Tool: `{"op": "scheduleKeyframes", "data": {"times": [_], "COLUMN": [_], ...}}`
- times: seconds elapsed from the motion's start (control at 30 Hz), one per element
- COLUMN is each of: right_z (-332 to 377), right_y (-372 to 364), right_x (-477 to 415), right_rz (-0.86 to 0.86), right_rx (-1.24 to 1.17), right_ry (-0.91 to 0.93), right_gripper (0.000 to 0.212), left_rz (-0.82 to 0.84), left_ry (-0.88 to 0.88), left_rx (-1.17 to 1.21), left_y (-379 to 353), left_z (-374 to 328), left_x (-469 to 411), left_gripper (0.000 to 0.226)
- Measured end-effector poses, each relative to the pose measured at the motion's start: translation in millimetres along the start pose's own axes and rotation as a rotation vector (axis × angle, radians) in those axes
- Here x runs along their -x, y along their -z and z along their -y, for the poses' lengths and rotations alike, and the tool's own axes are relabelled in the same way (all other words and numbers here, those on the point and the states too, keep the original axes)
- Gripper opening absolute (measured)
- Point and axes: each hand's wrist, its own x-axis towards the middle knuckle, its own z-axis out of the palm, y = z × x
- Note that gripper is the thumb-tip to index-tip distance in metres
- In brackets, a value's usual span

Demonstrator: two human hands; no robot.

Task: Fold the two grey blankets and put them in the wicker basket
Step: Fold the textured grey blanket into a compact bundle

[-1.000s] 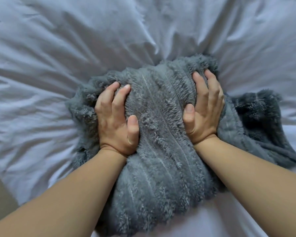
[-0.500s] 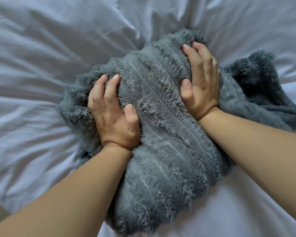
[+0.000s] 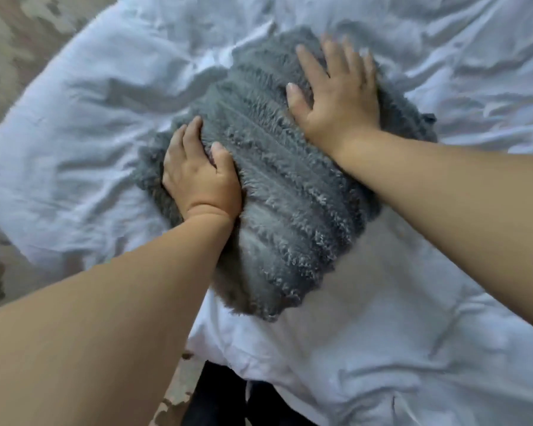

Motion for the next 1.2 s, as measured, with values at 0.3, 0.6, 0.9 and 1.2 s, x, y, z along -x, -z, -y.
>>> {"op": "scheduleKeyframes", "data": {"times": [0.3,0.6,0.9,1.2], "right_z": [45.1,60.6,89.5,55.1], "right_y": [31.4,40.4,1.8,-78.3], "right_x": [127.6,102.2,71.4,50.3], "right_rz": [0.067,-0.055,-0.268,-0.392], "right_rx": [-0.594,-0.622,-0.477,-0.332], "right_ry": [-0.899,-1.029,-1.529,-1.541], "right_gripper": [0.062,0.058,0.071,0.071], "left_rz": [0.273,0.459,0.646,0.578], "left_ry": [-0.001,-0.823,-1.062,-1.006], "left_rx": [-0.105,-0.306,-0.451,-0.316], "left_y": [99.7,53.5,-29.0,-99.7], "left_z": [-16.3,-143.2,-116.7,-83.4], "left_x": [32.9,-44.1,-108.5,-111.0], "left_gripper": [0.052,0.048,0.056,0.051]}}
